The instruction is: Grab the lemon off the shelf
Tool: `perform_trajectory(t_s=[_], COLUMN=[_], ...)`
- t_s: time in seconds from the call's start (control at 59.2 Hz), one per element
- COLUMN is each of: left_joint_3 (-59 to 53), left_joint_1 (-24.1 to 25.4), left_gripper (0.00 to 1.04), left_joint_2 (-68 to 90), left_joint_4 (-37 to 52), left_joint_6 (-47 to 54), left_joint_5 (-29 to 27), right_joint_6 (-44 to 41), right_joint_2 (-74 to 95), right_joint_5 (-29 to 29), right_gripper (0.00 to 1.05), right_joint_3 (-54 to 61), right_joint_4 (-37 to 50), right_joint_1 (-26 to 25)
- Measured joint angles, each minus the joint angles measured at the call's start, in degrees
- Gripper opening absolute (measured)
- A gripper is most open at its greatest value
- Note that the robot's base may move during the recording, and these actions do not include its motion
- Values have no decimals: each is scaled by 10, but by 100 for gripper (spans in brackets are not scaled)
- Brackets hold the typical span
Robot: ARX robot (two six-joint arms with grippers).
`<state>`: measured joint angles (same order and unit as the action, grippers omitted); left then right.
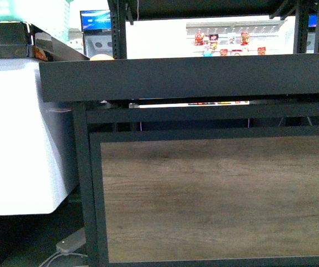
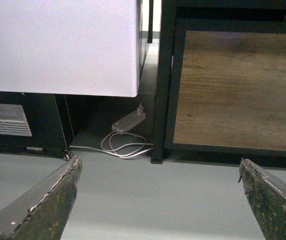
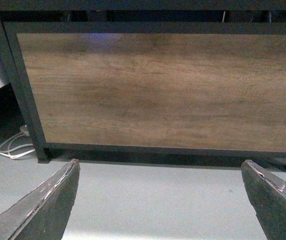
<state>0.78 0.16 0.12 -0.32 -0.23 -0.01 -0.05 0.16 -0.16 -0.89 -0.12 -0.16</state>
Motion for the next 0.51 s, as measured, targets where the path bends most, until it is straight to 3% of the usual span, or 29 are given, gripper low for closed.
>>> perform_trajectory(t_s=[0.507], left_joint_3=[0], left_joint_1=[0], left_gripper=[97], left_joint_2=[0], left_joint_4=[0], left_joint_6=[0], left_joint_5=[0], right_joint_6=[0], right_joint_2=[0], right_joint_5=[0], right_gripper=[97], right_joint_3=[0], right_joint_4=[0], right_joint_1=[0])
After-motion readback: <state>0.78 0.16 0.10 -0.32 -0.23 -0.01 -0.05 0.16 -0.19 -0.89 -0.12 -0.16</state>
